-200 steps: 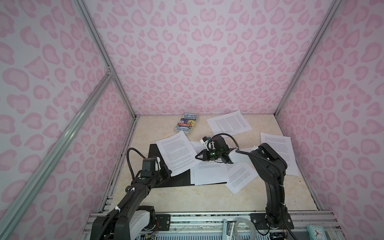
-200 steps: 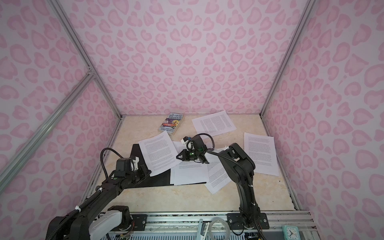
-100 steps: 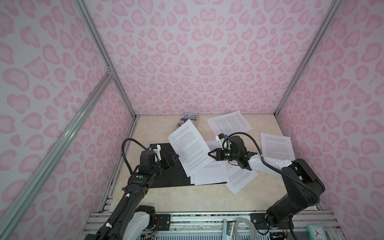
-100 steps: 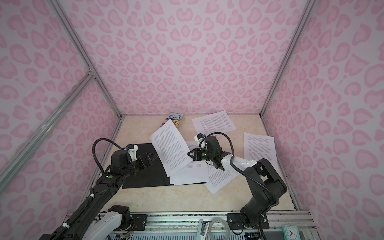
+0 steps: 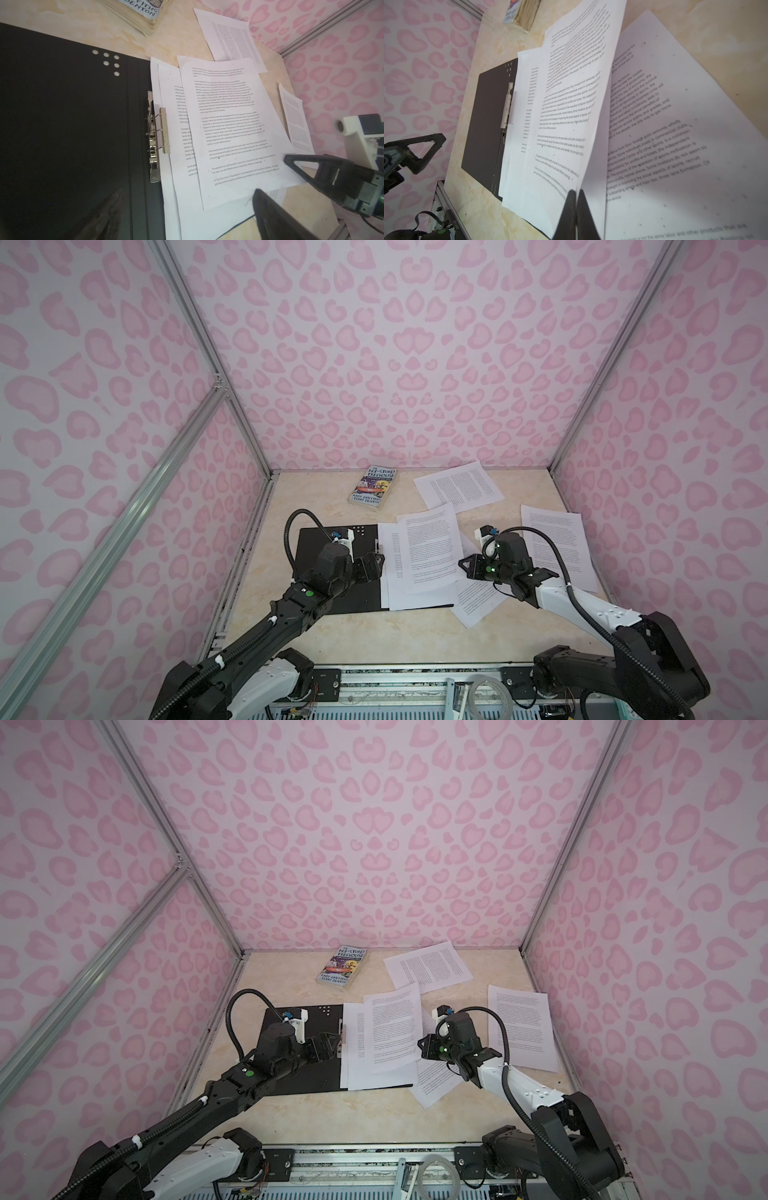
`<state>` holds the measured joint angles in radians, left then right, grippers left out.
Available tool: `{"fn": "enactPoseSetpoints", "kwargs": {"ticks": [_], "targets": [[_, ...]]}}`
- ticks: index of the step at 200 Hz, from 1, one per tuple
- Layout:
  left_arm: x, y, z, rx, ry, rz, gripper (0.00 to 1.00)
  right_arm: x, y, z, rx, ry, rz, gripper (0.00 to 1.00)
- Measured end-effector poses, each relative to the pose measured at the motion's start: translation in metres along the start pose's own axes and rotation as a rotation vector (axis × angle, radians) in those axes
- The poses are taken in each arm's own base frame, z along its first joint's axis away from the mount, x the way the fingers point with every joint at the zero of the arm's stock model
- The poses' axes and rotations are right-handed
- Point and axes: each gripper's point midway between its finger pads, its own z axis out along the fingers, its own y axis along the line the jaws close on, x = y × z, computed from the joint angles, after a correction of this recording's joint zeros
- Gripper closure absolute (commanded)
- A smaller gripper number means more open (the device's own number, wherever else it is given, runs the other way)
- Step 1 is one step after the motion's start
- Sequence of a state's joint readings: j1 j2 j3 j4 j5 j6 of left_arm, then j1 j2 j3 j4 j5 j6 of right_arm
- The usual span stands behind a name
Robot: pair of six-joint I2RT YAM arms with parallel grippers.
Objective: Put the files into the folder
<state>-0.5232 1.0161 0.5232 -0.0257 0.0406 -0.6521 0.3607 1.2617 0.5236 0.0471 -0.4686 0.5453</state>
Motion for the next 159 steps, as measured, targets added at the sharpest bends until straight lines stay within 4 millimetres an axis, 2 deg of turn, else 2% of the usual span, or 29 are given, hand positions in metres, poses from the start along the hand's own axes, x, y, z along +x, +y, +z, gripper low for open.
{"fn": "enactPoseSetpoints", "kwargs": {"ticks": [18, 57, 159], "targets": [[-0.003, 0.002, 0.003, -0.02, -0.012, 0.019, 0.03, 0.009, -0.007, 0.004, 0.013, 0.028, 0.013, 1.0], [-0.007, 0.007, 0.009, -0.062, -0.02, 0.02, 0.03, 0.022, -0.007, 0.011, -0.019, 0.048, 0.063, 1.0], [-0.004, 0.007, 0.02, -0.077, 0.022, 0.022, 0.03, 0.03, 0.019, 0.014, -0.095, 0.015, 0.109, 1.0]]}}
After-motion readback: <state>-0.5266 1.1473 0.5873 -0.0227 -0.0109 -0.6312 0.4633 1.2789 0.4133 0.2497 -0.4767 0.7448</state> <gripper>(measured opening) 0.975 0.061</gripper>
